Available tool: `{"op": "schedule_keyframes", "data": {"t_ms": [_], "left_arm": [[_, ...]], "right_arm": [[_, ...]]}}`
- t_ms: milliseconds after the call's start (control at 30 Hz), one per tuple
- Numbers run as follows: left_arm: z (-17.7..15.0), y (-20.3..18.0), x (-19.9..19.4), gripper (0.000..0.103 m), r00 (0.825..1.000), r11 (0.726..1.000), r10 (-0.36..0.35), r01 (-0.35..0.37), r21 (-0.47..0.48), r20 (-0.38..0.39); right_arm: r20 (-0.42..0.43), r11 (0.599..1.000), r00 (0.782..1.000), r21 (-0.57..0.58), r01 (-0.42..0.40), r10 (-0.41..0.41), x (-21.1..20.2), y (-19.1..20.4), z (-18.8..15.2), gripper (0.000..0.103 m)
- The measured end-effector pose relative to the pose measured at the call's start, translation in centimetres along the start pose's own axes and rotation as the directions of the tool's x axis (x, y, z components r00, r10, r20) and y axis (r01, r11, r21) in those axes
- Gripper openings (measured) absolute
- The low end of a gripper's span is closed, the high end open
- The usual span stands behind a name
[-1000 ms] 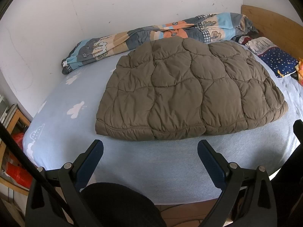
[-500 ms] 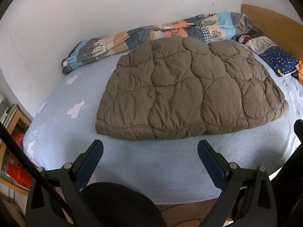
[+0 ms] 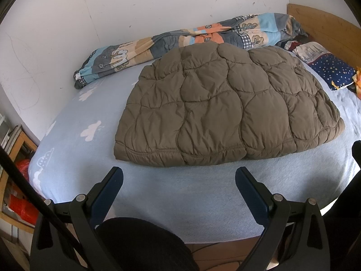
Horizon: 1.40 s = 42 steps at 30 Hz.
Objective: Fold large clothes
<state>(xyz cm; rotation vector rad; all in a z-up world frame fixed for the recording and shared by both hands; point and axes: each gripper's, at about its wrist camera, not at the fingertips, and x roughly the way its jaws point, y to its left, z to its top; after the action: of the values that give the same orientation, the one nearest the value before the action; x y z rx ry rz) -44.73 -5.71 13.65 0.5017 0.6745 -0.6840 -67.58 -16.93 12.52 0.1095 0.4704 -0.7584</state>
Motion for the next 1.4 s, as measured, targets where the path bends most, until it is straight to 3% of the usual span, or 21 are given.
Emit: {"op": "schedule_keyframes", "data": {"t_ms": [1400], "left_arm": [[-0.17, 0.42, 0.14, 0.099, 1.000, 1.000, 0.009, -0.009, 0.009, -0.003]], "right_arm": [[-0.012, 1.000, 1.000, 0.000, -0.003, 0.003, -0.10, -0.77, -0.59, 0.087]]}}
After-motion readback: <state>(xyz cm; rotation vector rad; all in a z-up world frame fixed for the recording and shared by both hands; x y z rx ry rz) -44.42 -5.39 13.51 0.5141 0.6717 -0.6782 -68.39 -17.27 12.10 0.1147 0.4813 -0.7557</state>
